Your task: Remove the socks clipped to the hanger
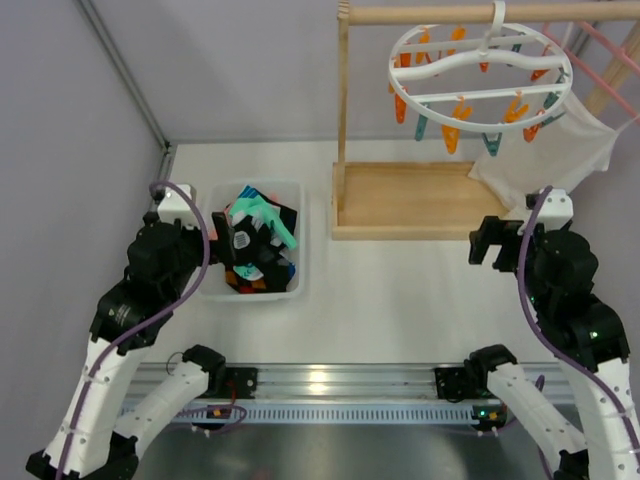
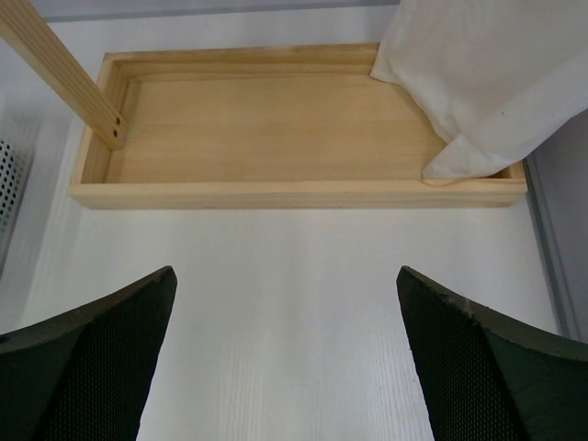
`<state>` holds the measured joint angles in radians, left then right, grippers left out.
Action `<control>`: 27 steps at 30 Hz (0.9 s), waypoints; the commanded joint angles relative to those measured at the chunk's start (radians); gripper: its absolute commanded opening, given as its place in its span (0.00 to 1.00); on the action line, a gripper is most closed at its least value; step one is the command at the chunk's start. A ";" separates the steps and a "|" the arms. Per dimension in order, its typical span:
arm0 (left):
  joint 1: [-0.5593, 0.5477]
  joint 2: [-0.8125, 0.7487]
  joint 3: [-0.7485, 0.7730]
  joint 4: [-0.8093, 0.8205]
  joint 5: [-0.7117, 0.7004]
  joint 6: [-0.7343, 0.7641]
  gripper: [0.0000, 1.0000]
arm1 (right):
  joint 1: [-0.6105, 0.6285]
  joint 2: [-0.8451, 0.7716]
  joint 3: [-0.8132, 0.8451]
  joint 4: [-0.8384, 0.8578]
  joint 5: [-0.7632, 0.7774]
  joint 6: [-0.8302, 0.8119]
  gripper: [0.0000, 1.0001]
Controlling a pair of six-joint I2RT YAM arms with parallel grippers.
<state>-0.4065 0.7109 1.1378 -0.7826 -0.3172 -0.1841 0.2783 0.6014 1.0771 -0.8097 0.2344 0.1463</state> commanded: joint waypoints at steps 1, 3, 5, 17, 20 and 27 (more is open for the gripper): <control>0.003 -0.063 -0.012 -0.027 0.009 0.035 0.98 | -0.008 -0.040 0.063 -0.097 0.020 -0.028 0.99; 0.003 -0.091 0.000 -0.059 -0.014 0.041 0.98 | -0.008 -0.077 0.066 -0.114 0.020 -0.043 0.99; 0.003 -0.114 0.004 -0.073 -0.014 0.037 0.98 | -0.008 -0.095 0.063 -0.126 0.020 -0.050 1.00; 0.003 -0.220 0.002 -0.161 0.029 0.014 0.98 | -0.007 -0.164 0.079 -0.195 0.051 -0.057 0.99; 0.003 -0.240 0.010 -0.184 0.029 0.011 0.98 | -0.007 -0.167 0.096 -0.218 0.054 -0.053 0.99; 0.003 -0.280 0.007 -0.211 0.024 0.003 0.98 | -0.008 -0.187 0.110 -0.221 0.048 -0.053 0.99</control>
<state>-0.4065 0.4461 1.1275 -0.9688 -0.3027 -0.1734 0.2783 0.4217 1.1488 -1.0168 0.2729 0.0971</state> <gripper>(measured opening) 0.982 0.994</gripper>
